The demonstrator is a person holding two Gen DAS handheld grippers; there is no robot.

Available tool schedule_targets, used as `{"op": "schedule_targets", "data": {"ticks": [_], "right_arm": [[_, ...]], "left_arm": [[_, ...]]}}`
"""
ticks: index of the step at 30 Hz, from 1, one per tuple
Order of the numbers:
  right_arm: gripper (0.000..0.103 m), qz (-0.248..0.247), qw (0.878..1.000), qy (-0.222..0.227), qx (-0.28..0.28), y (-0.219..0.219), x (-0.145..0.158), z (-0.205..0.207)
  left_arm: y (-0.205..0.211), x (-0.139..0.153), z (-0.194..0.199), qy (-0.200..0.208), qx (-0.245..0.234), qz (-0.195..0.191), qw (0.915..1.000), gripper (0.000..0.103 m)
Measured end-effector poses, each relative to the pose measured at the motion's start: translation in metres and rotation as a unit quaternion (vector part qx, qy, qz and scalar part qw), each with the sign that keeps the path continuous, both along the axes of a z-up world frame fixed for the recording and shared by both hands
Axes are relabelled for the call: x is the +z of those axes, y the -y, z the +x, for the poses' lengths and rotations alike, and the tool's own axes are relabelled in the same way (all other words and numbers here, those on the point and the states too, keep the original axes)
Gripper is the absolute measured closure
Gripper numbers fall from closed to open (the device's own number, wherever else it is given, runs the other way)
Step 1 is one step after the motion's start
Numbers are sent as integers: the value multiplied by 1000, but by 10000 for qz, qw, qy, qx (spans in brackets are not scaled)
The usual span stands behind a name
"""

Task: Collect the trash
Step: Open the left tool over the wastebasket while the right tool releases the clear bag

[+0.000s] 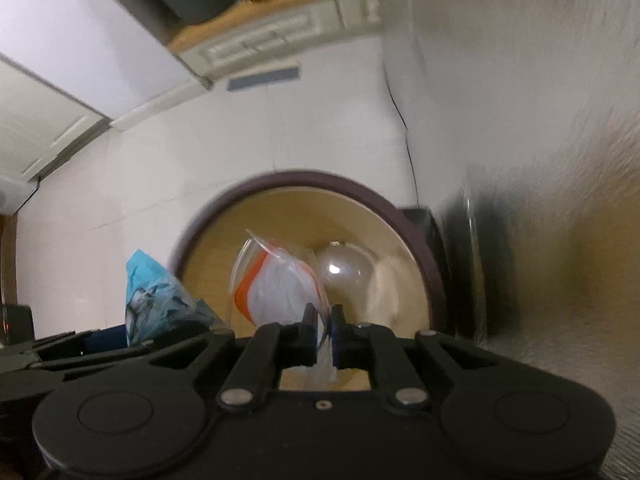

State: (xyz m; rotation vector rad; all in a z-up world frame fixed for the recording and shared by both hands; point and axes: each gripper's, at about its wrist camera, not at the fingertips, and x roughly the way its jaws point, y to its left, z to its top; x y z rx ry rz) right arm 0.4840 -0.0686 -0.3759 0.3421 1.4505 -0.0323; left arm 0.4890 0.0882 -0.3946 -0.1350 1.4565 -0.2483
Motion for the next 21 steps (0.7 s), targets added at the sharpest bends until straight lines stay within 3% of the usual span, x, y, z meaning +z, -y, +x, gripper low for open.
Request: {"op": "schedule_targets", "data": {"ticks": [11,14,17,21], "right_arm": [[96,15,9987,-334,-375,16,-56,17],[96,16,9986,-390,-354,13,-69,23],[95,11,9990,-382,-235,7,-77,27],[90,-60,9990,-422,-157,3,-77,28]], "left_arm": [[20,-56,9,-353,-288,-41,9990,43],[23,-70,11,-394,-258,108,9988,42],[34,-69,9,-110,-494,216,9985,41],[36,-70,7,-256,-497,131,9983,38]]}}
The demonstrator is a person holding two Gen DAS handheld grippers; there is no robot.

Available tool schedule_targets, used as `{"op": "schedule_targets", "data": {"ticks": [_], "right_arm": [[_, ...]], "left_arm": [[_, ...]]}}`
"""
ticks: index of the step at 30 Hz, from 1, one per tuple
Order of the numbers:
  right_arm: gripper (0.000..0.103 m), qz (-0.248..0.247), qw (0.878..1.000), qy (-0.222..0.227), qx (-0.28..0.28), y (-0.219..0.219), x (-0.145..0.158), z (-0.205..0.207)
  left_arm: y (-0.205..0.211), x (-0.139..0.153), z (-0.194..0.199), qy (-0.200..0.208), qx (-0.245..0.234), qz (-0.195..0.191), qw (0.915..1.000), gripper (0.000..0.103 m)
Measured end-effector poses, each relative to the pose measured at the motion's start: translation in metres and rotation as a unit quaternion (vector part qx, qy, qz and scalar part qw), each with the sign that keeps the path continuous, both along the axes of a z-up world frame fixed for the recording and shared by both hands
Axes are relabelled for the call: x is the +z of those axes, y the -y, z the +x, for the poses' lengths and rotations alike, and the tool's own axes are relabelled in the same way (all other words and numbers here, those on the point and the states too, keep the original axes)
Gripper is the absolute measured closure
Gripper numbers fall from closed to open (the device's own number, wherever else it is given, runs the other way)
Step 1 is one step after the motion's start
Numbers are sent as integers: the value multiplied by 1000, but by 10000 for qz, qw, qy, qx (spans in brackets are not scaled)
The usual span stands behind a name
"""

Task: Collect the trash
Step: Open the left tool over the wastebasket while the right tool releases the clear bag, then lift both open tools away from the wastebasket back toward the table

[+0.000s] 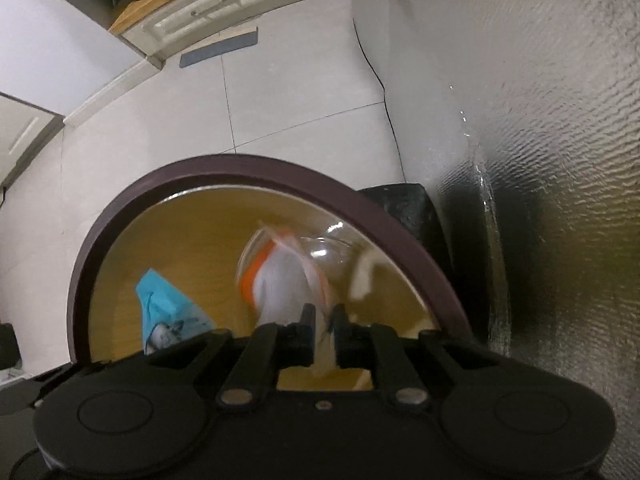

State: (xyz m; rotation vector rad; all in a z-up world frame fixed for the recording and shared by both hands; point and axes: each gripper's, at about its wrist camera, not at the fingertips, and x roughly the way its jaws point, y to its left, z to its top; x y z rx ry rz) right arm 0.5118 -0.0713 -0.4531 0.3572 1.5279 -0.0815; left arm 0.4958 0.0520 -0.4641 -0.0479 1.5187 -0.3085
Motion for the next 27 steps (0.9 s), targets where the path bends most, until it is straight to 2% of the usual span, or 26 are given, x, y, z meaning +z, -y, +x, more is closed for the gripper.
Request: {"op": "schedule_targets", "data": {"ticks": [4,6,11,13,20,27], "right_arm": [[79,93,9999,-8,63,1,7,-2],[75,46,9999,34,104,4,15,-4],[67,57,9998,158,123,8,35,-10],[62,55,9997,196,144,10,43,-15],[57,168,9993,268,174,16,72,-33],[45,158,9985,475,198,18,106,-49]], "left_arm": [[-4,7,-2,-33,34,61,10000,24],[-8,13,-2,-52,45,49,10000,23],[-15,28,-6,-18,108,182,9998,11],[-18,33,-7,-60,181,201,9996,10],[-29,51,-17,-91,226,165,9996,5],[-44,86,-33,86,237,117,9996,2]]}}
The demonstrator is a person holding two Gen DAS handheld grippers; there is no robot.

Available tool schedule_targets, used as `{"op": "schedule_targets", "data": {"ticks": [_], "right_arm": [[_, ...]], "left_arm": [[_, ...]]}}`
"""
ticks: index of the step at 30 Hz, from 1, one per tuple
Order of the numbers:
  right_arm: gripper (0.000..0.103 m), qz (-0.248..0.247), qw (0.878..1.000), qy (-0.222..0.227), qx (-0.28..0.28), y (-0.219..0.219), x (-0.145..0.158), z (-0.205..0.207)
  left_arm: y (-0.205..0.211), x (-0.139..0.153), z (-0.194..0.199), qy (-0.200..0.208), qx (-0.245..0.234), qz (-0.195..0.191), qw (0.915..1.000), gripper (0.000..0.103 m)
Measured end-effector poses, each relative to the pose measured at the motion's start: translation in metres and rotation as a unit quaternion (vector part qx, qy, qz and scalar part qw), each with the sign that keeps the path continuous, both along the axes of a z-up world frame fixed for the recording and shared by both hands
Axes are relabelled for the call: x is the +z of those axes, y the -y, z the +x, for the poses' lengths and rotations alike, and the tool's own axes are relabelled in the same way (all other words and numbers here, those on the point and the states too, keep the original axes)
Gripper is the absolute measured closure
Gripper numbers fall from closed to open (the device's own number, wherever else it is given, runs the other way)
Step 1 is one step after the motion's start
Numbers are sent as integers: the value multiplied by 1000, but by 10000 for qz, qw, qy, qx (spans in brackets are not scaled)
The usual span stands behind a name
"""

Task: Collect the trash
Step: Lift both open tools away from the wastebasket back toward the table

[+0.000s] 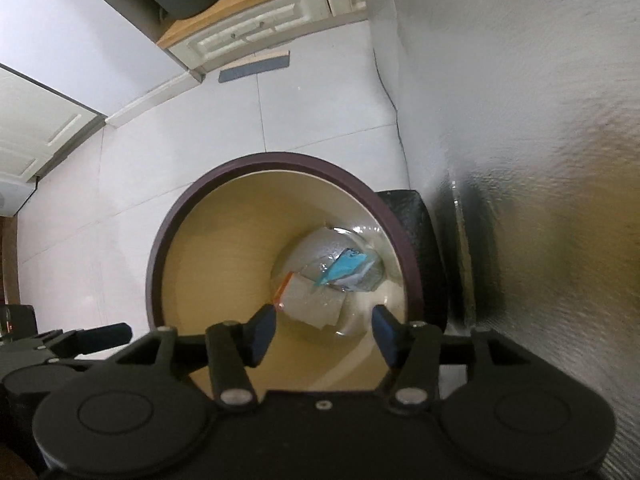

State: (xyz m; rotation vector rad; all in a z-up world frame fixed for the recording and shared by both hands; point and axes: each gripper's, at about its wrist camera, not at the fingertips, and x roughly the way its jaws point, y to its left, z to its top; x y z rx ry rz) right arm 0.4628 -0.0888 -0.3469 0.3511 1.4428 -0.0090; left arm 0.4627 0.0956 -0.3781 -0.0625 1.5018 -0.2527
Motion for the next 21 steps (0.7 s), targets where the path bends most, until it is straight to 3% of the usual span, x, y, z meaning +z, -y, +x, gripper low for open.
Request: {"op": "schedule_targets", "data": {"ticks": [11,15,21], "right_arm": [[20,-299,9982,486,209,4,59,-24],[5,-390,9965,625,395,0,77,-38],[0,-542,9931,876,554,-7,105,-55]], "left_arm": [[-28,58,-22,480,174,57,9987,0],[-33,82,-33,673,164,88,9976,0],[-39,114,-49,938,191,55,9954,0]]}}
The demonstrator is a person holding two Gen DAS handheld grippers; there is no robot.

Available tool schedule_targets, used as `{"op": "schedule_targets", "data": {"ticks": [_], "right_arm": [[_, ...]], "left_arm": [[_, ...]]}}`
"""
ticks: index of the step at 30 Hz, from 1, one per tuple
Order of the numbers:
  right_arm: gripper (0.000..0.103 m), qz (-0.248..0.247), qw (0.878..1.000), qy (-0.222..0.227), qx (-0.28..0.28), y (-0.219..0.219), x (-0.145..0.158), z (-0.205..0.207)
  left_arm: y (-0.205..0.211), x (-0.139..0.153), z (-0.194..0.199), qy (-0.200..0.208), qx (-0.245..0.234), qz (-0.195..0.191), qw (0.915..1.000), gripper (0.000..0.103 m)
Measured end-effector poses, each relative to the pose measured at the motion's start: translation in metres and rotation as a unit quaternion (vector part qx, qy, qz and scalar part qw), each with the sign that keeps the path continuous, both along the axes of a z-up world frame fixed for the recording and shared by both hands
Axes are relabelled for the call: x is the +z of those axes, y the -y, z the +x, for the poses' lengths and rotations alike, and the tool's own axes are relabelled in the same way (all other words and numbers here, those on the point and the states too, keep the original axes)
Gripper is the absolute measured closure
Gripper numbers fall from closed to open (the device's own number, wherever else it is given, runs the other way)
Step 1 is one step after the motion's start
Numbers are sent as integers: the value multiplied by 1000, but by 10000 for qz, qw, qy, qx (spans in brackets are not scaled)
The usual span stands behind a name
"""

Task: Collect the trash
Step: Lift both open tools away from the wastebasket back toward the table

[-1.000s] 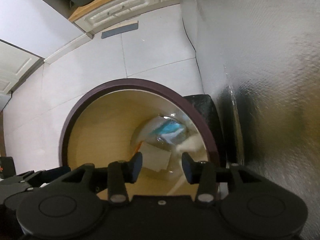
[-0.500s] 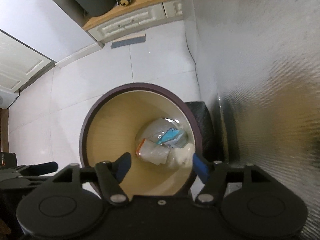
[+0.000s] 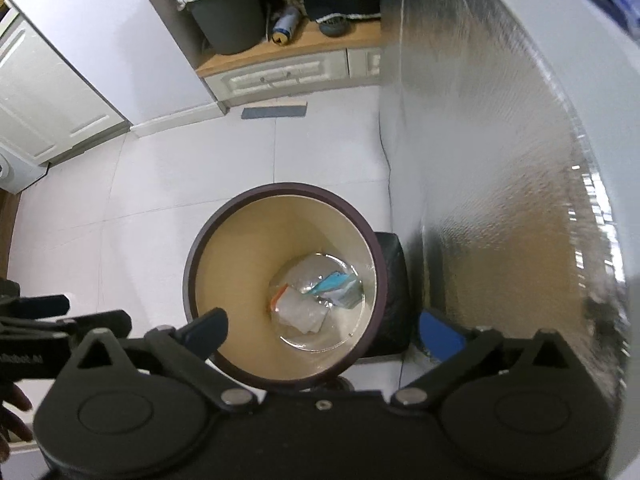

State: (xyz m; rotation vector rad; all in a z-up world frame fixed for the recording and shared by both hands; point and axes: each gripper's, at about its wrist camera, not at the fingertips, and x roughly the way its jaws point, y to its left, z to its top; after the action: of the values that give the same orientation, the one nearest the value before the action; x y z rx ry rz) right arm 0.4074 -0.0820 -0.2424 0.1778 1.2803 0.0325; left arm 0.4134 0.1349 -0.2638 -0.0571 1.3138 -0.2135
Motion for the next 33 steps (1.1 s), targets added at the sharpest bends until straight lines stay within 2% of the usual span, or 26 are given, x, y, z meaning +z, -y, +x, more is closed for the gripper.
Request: {"op": "schedule_targets", "data": {"ticks": [16,22,33], "right_arm": [[0,-269,9971,711,100,0,79,-39],[0,-307,9932,1124,85,1,113,-57],[0,-428,9800,1929,-257,39,172,-100]], "left_arm": [[-21,71,-35,703,199,-143,9972,0],[-16,101,-49,1070,108,-208,9940,0],[11,147,-78,1639,79,-377,9857,0]]}}
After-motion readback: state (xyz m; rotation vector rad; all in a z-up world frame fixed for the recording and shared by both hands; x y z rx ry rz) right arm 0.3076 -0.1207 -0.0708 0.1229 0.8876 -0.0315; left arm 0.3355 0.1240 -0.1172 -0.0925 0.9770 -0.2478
